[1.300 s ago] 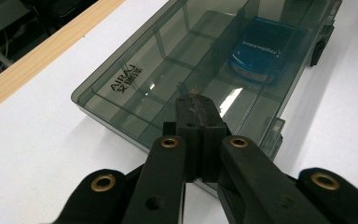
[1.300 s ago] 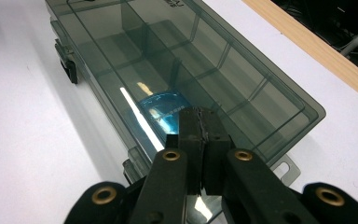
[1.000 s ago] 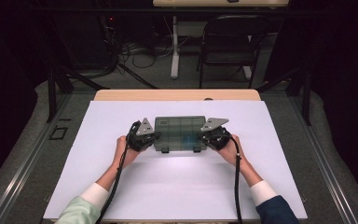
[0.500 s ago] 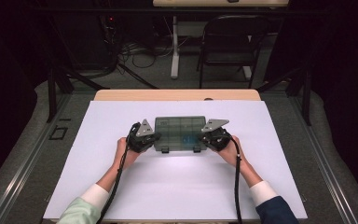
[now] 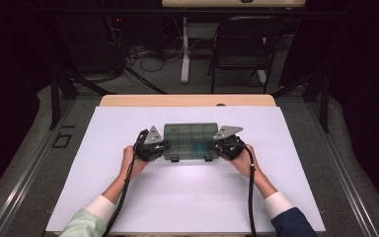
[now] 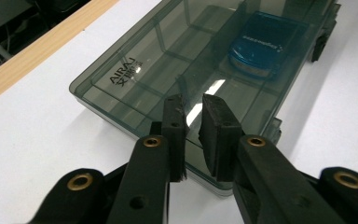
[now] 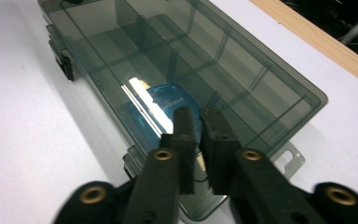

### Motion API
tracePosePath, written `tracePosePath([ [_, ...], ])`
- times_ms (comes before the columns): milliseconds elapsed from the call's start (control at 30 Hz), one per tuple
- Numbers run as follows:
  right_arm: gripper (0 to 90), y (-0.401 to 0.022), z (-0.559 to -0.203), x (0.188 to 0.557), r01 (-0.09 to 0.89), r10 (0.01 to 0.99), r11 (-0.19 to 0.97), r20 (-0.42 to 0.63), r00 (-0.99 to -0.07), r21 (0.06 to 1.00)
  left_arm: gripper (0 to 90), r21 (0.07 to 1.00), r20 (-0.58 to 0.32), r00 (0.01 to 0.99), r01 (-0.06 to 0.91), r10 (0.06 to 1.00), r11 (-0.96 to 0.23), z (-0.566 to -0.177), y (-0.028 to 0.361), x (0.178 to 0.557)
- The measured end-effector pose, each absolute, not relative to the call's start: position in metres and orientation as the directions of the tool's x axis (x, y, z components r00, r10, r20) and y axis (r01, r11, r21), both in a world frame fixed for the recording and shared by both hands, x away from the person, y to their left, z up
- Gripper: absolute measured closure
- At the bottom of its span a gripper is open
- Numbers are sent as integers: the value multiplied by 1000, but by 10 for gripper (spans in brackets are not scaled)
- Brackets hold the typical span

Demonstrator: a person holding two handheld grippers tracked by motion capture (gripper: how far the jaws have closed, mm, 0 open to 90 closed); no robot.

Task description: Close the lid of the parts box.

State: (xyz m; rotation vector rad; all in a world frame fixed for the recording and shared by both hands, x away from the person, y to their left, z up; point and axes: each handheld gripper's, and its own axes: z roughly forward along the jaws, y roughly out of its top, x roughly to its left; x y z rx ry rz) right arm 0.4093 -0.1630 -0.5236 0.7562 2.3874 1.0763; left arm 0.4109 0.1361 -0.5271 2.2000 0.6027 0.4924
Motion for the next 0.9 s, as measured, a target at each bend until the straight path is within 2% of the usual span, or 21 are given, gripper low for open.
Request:
tracePosePath([
  [33, 782, -164, -523, 410, 307, 623, 553, -141, -769, 774, 721, 773, 152, 810, 260, 566, -579, -526, 136, 411],
  [67, 706, -164, -523, 409, 310, 630, 546, -138, -764, 778, 670, 776, 150, 809, 259, 568, -575, -525, 137, 410],
  [100, 677, -165, -523, 409, 318, 638, 536, -128, -759, 782, 626, 780, 149, 804, 262, 575, -568, -523, 137, 409],
  [133, 616, -166, -522, 409, 327, 638, 531, -115, -762, 782, 561, 785, 147, 798, 265, 584, -560, -521, 138, 409],
  [167, 513, -167, -521, 409, 332, 639, 529, -109, -762, 781, 496, 787, 145, 796, 267, 588, -556, -519, 139, 408],
  [267, 336, -167, -517, 406, 349, 650, 507, -84, -755, 788, 362, 799, 139, 785, 271, 603, -537, -513, 143, 404],
  [400, 171, -169, -509, 396, 351, 655, 490, -72, -752, 798, 209, 812, 141, 775, 266, 616, -520, -507, 149, 392],
  [433, 146, -169, -506, 393, 348, 656, 486, -71, -752, 802, 167, 811, 142, 772, 268, 620, -520, -506, 150, 389],
  [633, 58, -171, -495, 371, 336, 650, 480, -72, -757, 810, 113, 831, 139, 767, 253, 626, -495, -501, 162, 366],
  [900, 24, -176, -492, 339, 322, 647, 459, -64, -760, 828, 52, 843, 142, 748, 251, 648, -475, -501, 182, 333],
])
